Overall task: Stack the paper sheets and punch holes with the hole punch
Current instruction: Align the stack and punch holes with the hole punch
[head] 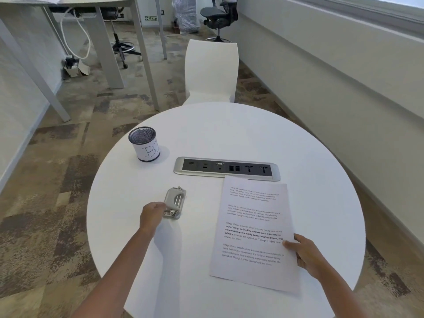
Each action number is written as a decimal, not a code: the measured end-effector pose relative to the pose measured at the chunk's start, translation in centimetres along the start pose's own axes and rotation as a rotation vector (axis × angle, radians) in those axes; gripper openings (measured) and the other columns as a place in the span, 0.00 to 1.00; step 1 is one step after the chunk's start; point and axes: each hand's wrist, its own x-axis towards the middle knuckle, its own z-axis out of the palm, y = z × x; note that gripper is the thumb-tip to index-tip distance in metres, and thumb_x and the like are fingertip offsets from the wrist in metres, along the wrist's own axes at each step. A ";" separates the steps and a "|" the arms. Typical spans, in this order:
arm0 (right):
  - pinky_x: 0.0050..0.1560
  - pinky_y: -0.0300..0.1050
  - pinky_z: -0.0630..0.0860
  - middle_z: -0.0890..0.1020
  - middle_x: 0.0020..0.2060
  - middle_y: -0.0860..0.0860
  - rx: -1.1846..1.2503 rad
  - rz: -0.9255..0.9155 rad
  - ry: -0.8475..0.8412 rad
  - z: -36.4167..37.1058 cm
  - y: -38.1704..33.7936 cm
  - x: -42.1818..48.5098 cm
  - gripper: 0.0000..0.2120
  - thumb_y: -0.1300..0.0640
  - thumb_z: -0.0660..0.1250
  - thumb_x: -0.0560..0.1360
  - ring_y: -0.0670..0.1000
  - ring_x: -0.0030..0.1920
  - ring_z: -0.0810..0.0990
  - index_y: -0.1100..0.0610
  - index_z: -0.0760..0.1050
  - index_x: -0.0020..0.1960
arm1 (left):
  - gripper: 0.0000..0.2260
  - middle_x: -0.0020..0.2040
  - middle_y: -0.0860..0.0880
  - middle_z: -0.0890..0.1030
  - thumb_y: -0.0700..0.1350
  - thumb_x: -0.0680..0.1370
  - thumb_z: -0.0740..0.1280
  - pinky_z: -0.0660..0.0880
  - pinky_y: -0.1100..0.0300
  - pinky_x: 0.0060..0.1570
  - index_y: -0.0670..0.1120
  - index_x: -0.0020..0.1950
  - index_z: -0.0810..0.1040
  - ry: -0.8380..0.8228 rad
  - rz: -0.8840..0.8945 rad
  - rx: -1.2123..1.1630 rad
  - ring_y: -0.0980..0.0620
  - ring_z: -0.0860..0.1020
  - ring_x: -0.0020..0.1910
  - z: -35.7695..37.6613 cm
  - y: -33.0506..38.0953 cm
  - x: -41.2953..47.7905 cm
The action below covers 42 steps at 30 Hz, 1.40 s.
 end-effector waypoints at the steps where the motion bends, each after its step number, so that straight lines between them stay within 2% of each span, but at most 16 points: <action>1: 0.42 0.48 0.78 0.81 0.50 0.61 0.002 -0.003 0.024 0.1 0.0 0.1 0.12 0.66 0.63 0.75 0.58 0.44 0.80 0.63 0.74 0.58 | 0.08 0.35 0.44 0.72 0.36 0.75 0.62 0.61 0.61 0.30 0.35 0.49 0.79 -0.005 0.001 0.003 0.47 0.68 0.32 0.2 0.2 0.2; 5: 0.40 0.46 0.73 0.81 0.45 0.59 -0.026 -0.049 0.125 0.5 -0.1 0.2 0.10 0.64 0.63 0.75 0.57 0.42 0.79 0.62 0.75 0.57 | 0.05 0.35 0.45 0.73 0.38 0.75 0.63 0.63 0.61 0.30 0.42 0.40 0.76 0.000 -0.003 0.050 0.49 0.68 0.31 0.9 0.6 1.0; 8: 0.37 0.44 0.73 0.81 0.40 0.56 -0.021 -0.106 0.162 0.9 -0.4 -0.3 0.09 0.65 0.64 0.75 0.55 0.37 0.79 0.61 0.76 0.54 | 0.06 0.40 0.43 0.75 0.40 0.75 0.64 0.66 0.59 0.41 0.41 0.39 0.75 0.002 -0.017 0.078 0.46 0.71 0.39 1.0 0.8 1.5; 11: 0.38 0.45 0.76 0.82 0.41 0.57 0.027 -0.130 0.130 0.9 -0.6 -1.0 0.09 0.66 0.64 0.74 0.55 0.37 0.80 0.61 0.77 0.54 | 0.11 0.40 0.43 0.74 0.40 0.75 0.65 0.65 0.57 0.43 0.43 0.32 0.71 -0.033 -0.019 0.062 0.46 0.71 0.42 1.1 1.1 1.9; 16: 0.42 0.48 0.78 0.82 0.46 0.59 0.095 -0.148 0.048 1.1 -1.4 -1.9 0.10 0.66 0.63 0.75 0.56 0.40 0.81 0.61 0.76 0.55 | 0.13 0.33 0.46 0.70 0.39 0.76 0.65 0.63 0.59 0.31 0.44 0.32 0.69 -0.164 0.006 0.007 0.49 0.68 0.32 1.4 1.6 1.2; 20: 0.44 0.48 0.78 0.82 0.48 0.59 0.117 -0.159 0.003 1.6 -2.3 -2.4 0.10 0.66 0.63 0.75 0.57 0.42 0.81 0.61 0.76 0.55 | 0.14 0.32 0.47 0.69 0.40 0.76 0.66 0.61 0.60 0.30 0.44 0.32 0.68 -0.262 0.008 -0.048 0.51 0.67 0.30 1.6 1.4 -0.1; 22: 0.46 0.49 0.78 0.83 0.48 0.60 0.112 -0.165 -0.012 1.7 -2.7 -2.5 0.10 0.66 0.63 0.75 0.57 0.42 0.81 0.61 0.77 0.55 | 0.14 0.31 0.47 0.70 0.39 0.77 0.65 0.63 0.60 0.30 0.45 0.32 0.69 -0.336 -0.031 -0.134 0.51 0.68 0.29 1.6 1.1 -0.6; 25: 0.48 0.50 0.78 0.83 0.46 0.59 0.098 -0.177 -0.021 1.7 -3.2 -2.6 0.10 0.66 0.63 0.75 0.57 0.42 0.82 0.61 0.77 0.55 | 0.14 0.32 0.47 0.72 0.39 0.77 0.64 0.70 0.66 0.25 0.46 0.32 0.68 -0.411 -0.122 -0.277 0.53 0.73 0.28 1.6 0.7 -1.1; 28: 0.47 0.51 0.78 0.84 0.46 0.59 0.090 -0.186 -0.034 1.6 -3.3 -2.7 0.09 0.65 0.63 0.75 0.57 0.42 0.82 0.61 0.77 0.54 | 0.11 0.36 0.45 0.73 0.39 0.77 0.63 0.70 0.66 0.25 0.47 0.35 0.70 -0.457 -0.199 -0.401 0.52 0.72 0.31 1.9 0.4 -1.4; 33: 0.56 0.58 0.75 0.83 0.48 0.61 0.096 -0.175 -0.049 1.7 -3.3 -2.7 0.10 0.66 0.64 0.75 0.60 0.46 0.81 0.62 0.77 0.55 | 0.05 0.35 0.45 0.77 0.38 0.77 0.62 0.71 0.70 0.21 0.44 0.42 0.75 -0.510 -0.290 -0.526 0.56 0.75 0.20 2.7 0.2 -2.0; 37: 0.49 0.52 0.78 0.84 0.43 0.58 0.080 -0.185 -0.045 2.2 -3.3 -2.6 0.08 0.66 0.64 0.74 0.57 0.41 0.82 0.61 0.78 0.52 | 0.04 0.29 0.46 0.81 0.38 0.77 0.63 0.75 0.68 0.22 0.41 0.43 0.75 -0.515 -0.354 -0.619 0.53 0.80 0.22 3.5 0.7 -2.5; 40: 0.41 0.48 0.78 0.84 0.41 0.57 0.080 -0.203 -0.029 2.4 -3.4 -2.6 0.07 0.66 0.64 0.74 0.55 0.37 0.82 0.60 0.78 0.51 | 0.05 0.29 0.47 0.83 0.37 0.77 0.62 0.78 0.66 0.25 0.42 0.43 0.76 -0.534 -0.345 -0.633 0.51 0.82 0.26 4.0 1.2 -2.9; 42: 0.38 0.46 0.78 0.84 0.41 0.57 0.078 -0.226 -0.011 2.4 -3.6 -2.6 0.07 0.65 0.64 0.74 0.54 0.36 0.83 0.59 0.78 0.50 | 0.04 0.33 0.45 0.83 0.38 0.77 0.62 0.78 0.66 0.25 0.41 0.45 0.76 -0.529 -0.336 -0.633 0.50 0.83 0.27 4.3 1.4 -2.9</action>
